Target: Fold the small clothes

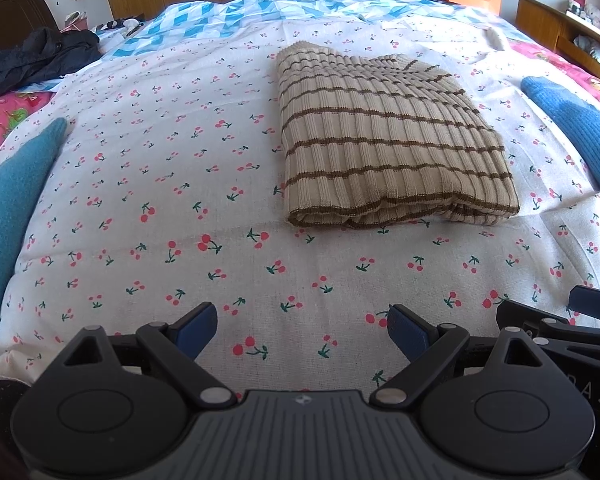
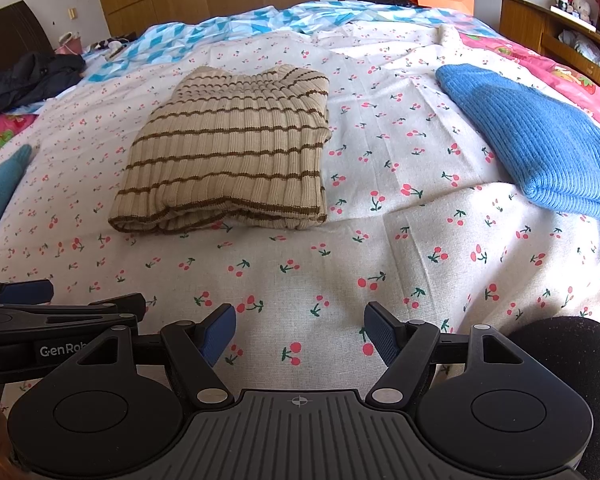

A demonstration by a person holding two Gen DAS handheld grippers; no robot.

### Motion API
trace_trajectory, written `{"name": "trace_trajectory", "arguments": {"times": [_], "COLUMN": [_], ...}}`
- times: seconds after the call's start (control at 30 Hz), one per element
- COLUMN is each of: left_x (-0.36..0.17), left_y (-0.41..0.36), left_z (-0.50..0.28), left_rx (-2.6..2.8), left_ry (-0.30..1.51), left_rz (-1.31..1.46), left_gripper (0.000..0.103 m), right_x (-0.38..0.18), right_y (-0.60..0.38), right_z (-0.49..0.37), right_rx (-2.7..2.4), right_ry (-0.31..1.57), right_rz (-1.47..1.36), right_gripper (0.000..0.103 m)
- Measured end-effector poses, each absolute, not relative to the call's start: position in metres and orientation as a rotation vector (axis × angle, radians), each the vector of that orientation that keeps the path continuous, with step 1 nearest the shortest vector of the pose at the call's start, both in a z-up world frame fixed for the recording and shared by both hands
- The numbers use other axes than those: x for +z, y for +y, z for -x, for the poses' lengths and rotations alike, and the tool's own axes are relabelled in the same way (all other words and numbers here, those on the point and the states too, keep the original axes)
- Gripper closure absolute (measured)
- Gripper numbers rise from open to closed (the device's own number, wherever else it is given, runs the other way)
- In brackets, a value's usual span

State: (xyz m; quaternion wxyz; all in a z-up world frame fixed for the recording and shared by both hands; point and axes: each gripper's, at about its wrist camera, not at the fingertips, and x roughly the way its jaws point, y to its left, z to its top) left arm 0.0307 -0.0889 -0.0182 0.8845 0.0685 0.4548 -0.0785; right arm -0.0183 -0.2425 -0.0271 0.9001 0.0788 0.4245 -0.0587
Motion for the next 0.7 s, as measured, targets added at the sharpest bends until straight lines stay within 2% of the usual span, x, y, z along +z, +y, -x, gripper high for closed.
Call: {"name": "trace_trajectory", "arguments": {"times": [0.7], "left_x": [-0.018], "left_y": [-0.0892], "left_z": [-0.0308], "left_rx": [-0.17], "left_ry": [0.945], "left_rz": [-0.14], "left_gripper": [0.008], "right_x": [-0.027], "right_y": [-0.2431], "right_z": [0.0203], "right_rx": [-0.121], "right_ry": [0.875], "right_rz": [-0.167], "right_gripper": [0.031]}}
